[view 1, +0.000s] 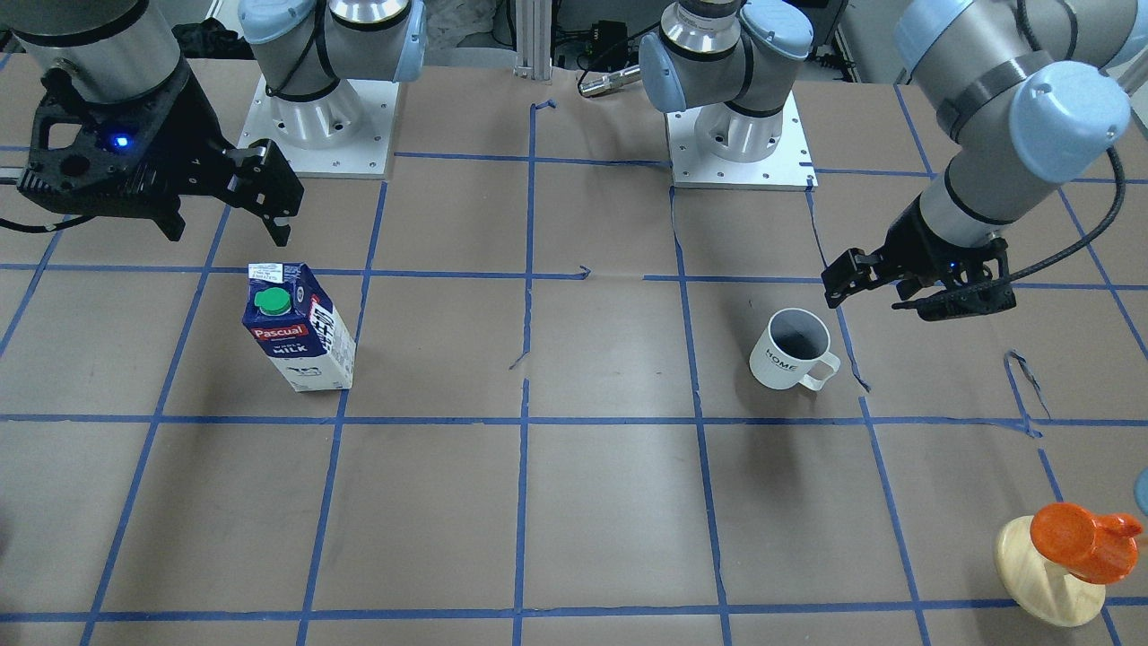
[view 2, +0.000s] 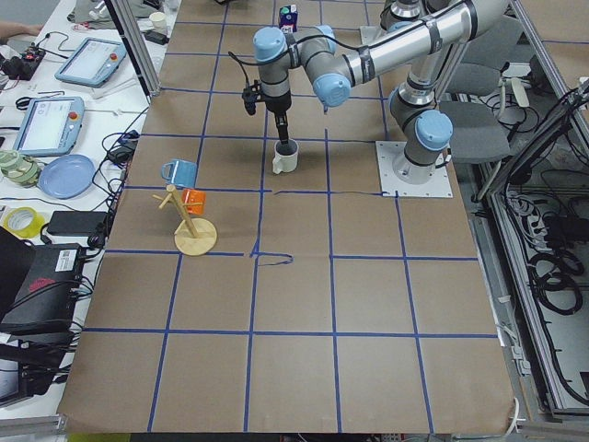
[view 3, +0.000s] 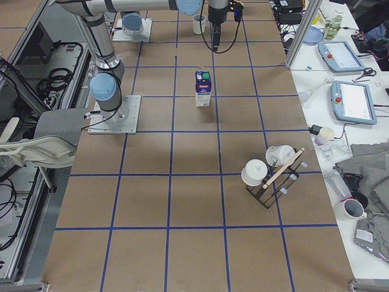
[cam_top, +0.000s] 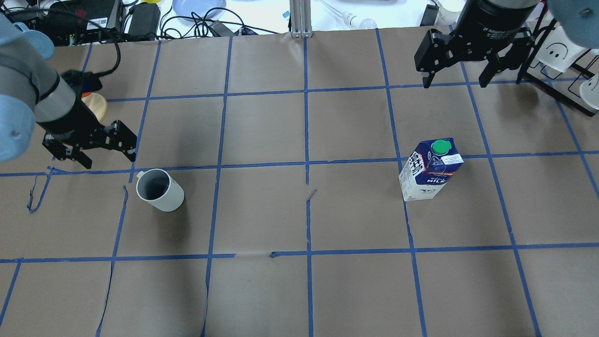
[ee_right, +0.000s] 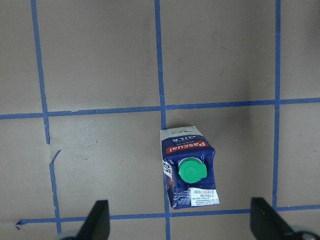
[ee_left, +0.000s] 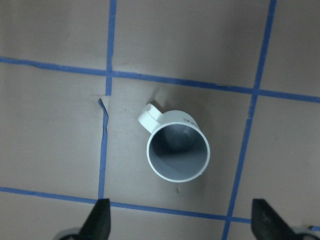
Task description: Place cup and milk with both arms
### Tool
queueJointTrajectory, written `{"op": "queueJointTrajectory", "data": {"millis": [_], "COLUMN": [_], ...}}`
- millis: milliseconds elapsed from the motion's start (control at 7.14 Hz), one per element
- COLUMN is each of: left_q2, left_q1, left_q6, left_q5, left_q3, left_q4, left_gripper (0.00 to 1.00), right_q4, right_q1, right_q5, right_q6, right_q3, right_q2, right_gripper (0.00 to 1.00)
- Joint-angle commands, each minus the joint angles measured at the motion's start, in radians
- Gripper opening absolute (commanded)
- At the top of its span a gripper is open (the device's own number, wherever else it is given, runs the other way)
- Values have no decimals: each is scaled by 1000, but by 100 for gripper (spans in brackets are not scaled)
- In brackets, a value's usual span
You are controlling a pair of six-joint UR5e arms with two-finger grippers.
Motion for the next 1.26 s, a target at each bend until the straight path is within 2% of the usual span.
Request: {"op": "queueJointTrajectory", "data": {"millis": [0,140,420,560,700,840,1120], "left_q2": [-27,-56,-92,-93,-93,-92,-67], "left_q1": [18,18,19,19,10,10,-15], "left_q6": [15,22,30,24,15,15,12], "left_q5": [-6,-3,0,-4,-6,-6,-8], "left_q3": [-170,-192,-197,-198,-200,-194,-163], "left_q4": [211,301,316,312,305,305,302], "left_gripper": [100,100,75,42,17,7,7], "right_q4": [0,0,0,0,0,0,0], "right_q1": [-1,1,-1,-1,-1,1,-1], "right_q5": [0,0,0,0,1,1,0], "right_q6": [0,0,0,0,0,0,0], "right_q3": [0,0,0,0,0,0,0], "right_q2": [1,-1,1,-1,1,-1,-1], "right_gripper": [100,100,100,100,100,100,100]}}
